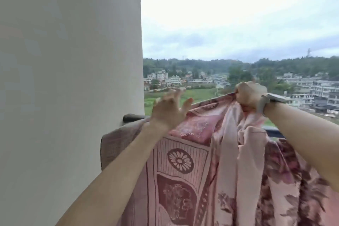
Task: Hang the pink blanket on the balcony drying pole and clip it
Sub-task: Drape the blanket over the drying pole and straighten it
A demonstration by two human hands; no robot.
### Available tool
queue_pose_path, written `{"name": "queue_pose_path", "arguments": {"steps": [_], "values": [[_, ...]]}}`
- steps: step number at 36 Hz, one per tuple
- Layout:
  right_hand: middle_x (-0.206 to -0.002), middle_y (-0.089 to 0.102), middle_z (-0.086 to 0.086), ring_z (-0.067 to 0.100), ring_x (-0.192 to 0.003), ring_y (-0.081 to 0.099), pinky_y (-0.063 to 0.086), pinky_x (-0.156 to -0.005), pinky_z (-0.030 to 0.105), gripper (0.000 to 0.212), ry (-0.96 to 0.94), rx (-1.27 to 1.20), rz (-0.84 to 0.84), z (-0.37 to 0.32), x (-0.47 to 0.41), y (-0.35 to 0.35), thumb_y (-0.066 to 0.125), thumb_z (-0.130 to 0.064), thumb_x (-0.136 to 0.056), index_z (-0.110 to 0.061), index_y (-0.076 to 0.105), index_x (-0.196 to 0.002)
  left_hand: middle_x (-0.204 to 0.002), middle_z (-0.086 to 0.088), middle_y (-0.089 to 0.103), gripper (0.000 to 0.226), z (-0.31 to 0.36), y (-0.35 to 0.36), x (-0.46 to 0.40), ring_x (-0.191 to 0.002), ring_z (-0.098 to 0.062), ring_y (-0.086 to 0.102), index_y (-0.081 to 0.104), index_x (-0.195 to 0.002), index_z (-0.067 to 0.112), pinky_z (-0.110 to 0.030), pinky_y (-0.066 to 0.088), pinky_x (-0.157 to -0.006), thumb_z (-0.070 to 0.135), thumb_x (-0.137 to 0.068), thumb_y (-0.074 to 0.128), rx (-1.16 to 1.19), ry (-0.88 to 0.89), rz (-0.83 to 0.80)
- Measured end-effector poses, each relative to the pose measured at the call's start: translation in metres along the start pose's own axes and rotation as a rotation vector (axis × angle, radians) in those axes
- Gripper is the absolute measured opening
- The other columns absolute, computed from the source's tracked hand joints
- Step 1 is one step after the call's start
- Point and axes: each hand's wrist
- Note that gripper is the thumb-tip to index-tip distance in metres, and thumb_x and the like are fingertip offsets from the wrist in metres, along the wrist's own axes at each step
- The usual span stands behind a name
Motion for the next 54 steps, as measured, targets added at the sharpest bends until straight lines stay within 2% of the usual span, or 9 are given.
{"name": "queue_pose_path", "arguments": {"steps": [4,13,17,26,33,40,43,48,54], "values": [[-0.094,0.070,0.014,0.019,-0.062,0.061,0.054,-0.061,0.029,0.026,-0.119,-0.198,-0.431,0.013,0.021,0.002,0.060,-0.020,-0.085,-0.004,0.064,-0.105,-0.104,0.001,0.069,0.059,0.050,0.031,0.037,-0.094,-0.020,0.063,0.059,-0.111,0.030,-0.034,0.049,-0.075,0.069,-0.086,0.022,0.031,0.231,-0.316],[-0.098,0.067,-0.013,-0.003,-0.084,0.061,0.051,-0.080,0.016,0.045,-0.430,-0.476,-0.328,0.081,0.129,-0.040,0.046,-0.051,-0.082,-0.023,0.062,-0.113,-0.144,0.023,0.030,0.077,0.086,0.045,0.046,-0.121,-0.001,0.041,0.023,-0.136,0.049,-0.031,0.035,-0.088,0.083,-0.067,0.018,0.185,0.355,-0.245],[-0.117,0.058,-0.014,0.005,-0.104,0.056,0.048,-0.088,0.029,0.076,-0.409,-0.306,-0.318,0.126,0.174,-0.049,0.038,-0.071,-0.065,-0.035,0.041,-0.132,-0.120,0.016,0.059,0.051,0.121,0.061,0.060,-0.110,-0.008,0.054,0.055,-0.119,0.035,-0.027,0.037,-0.089,0.065,-0.078,0.045,0.119,0.472,-0.116],[-0.063,0.066,0.011,0.032,-0.056,0.059,0.047,-0.053,0.034,0.029,-0.402,-0.417,0.213,0.157,0.178,-0.024,0.050,-0.032,-0.084,-0.010,0.066,-0.075,-0.080,0.003,0.070,0.013,0.174,0.069,0.048,-0.071,-0.022,0.063,0.066,-0.092,0.020,-0.041,0.052,-0.065,0.029,-0.089,0.058,0.153,0.293,0.034],[-0.067,0.065,0.010,0.029,-0.056,0.059,0.052,-0.054,0.039,0.016,-0.196,-0.385,0.355,0.246,0.121,-0.045,0.049,-0.021,-0.090,-0.012,0.059,-0.081,-0.081,0.000,0.066,0.016,0.265,0.084,-0.016,-0.064,-0.014,0.052,0.064,-0.096,0.013,-0.015,0.025,-0.046,0.022,-0.095,0.050,0.171,0.133,0.255],[-0.089,0.063,0.024,0.037,-0.084,0.060,0.043,-0.070,0.040,0.026,0.093,0.093,0.587,0.364,0.059,-0.115,0.037,-0.017,-0.096,-0.004,0.059,-0.096,-0.108,-0.006,0.060,0.030,0.349,0.107,-0.080,-0.102,-0.023,0.055,0.063,-0.102,0.013,-0.040,0.034,-0.094,0.036,-0.095,0.045,0.122,0.135,0.543],[-0.096,0.065,0.019,0.035,-0.088,0.061,0.045,-0.074,0.038,0.018,0.149,0.218,0.452,0.400,0.052,-0.099,0.043,-0.016,-0.093,-0.010,0.058,-0.101,-0.117,-0.004,0.058,0.025,0.376,0.153,-0.084,-0.108,-0.025,0.053,0.057,-0.113,0.018,-0.041,0.031,-0.096,0.027,-0.096,0.041,-0.049,0.210,0.290],[-0.119,0.062,0.004,0.024,-0.106,0.058,0.048,-0.089,0.033,0.030,-0.011,-0.030,-0.170,0.418,0.088,-0.027,0.054,-0.028,-0.087,-0.024,0.058,-0.117,-0.104,-0.004,0.065,0.033,0.365,0.207,-0.060,-0.096,-0.022,0.059,0.066,-0.100,0.010,-0.034,0.046,-0.084,0.038,-0.084,0.056,-0.165,0.141,-0.864],[-0.121,0.063,0.003,0.018,-0.108,0.058,0.044,-0.096,0.030,0.032,-0.150,-0.262,-0.393,0.413,0.144,-0.047,0.053,-0.029,-0.092,-0.013,0.061,-0.119,-0.114,-0.009,0.065,0.029,0.386,0.170,-0.045,-0.105,-0.023,0.059,0.063,-0.112,0.008,-0.034,0.046,-0.094,0.025,-0.094,0.049,0.200,0.256,-0.435]]}}
Point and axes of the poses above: each hand's wrist, its own x-axis away from the middle knuckle, its own y-axis out of the palm, z = x × y
